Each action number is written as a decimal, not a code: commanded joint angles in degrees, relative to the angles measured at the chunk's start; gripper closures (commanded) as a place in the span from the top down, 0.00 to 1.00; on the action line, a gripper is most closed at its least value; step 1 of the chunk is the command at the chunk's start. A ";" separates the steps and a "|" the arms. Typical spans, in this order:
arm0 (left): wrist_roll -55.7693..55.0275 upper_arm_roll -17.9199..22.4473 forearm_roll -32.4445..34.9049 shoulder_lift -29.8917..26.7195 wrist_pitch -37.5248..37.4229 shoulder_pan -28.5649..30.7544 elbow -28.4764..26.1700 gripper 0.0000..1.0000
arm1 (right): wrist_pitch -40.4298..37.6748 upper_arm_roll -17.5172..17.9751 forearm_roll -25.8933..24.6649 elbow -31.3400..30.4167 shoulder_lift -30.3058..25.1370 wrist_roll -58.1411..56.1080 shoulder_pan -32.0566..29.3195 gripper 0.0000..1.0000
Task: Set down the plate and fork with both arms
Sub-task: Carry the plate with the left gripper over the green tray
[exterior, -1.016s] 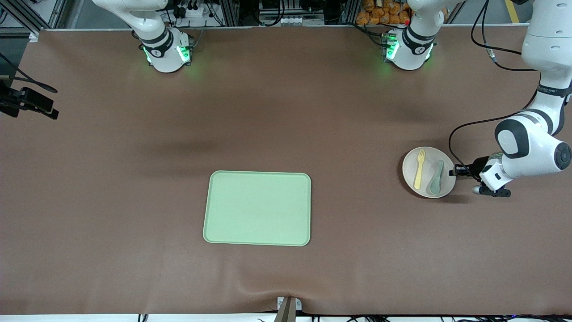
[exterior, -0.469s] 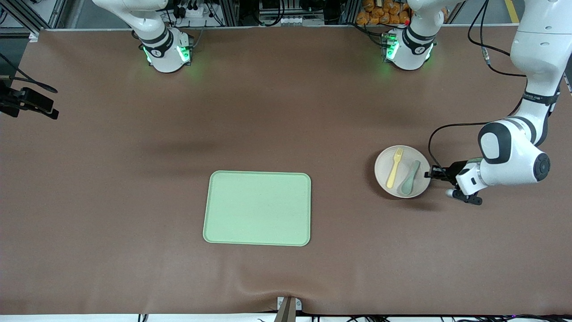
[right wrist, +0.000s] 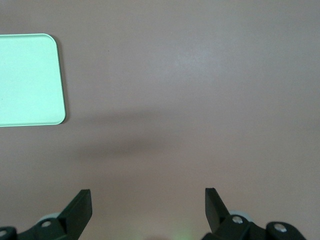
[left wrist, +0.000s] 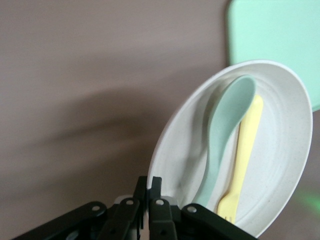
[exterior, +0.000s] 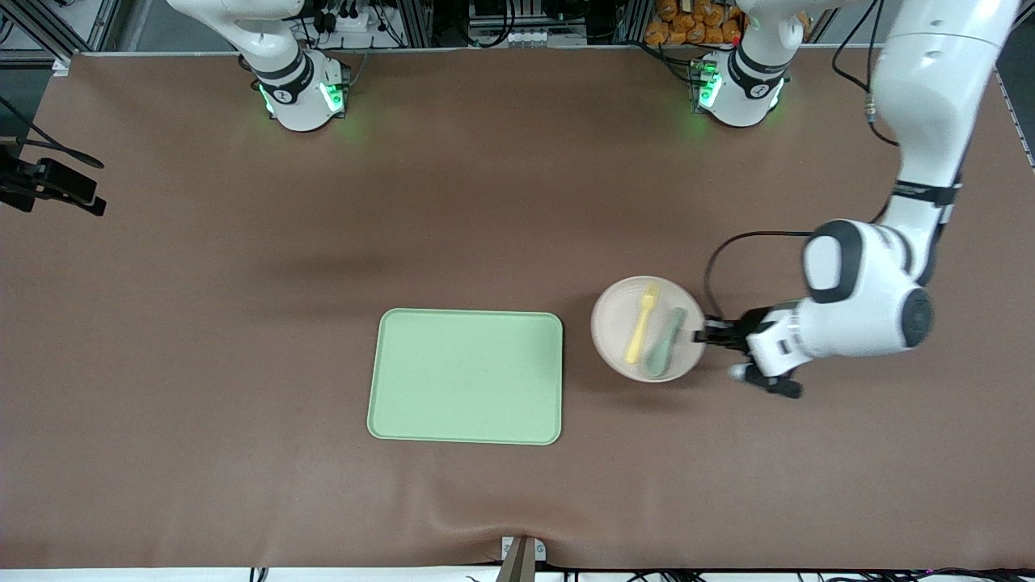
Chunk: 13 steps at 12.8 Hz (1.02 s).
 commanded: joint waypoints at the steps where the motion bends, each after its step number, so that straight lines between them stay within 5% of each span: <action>1: -10.66 1.10 -0.30 7.25 -1.27 -6.73 11.81 0.00 | -0.70 0.80 1.14 1.07 0.44 -1.14 -1.68 1.00; 7: -27.11 8.30 -0.47 14.72 6.10 -19.48 21.15 0.00 | -0.70 0.80 1.14 0.98 0.44 -1.14 -1.77 1.00; 13: -36.78 8.92 -0.83 20.01 14.11 -23.80 21.42 0.00 | -0.70 0.80 1.14 0.98 0.44 -1.14 -1.77 1.00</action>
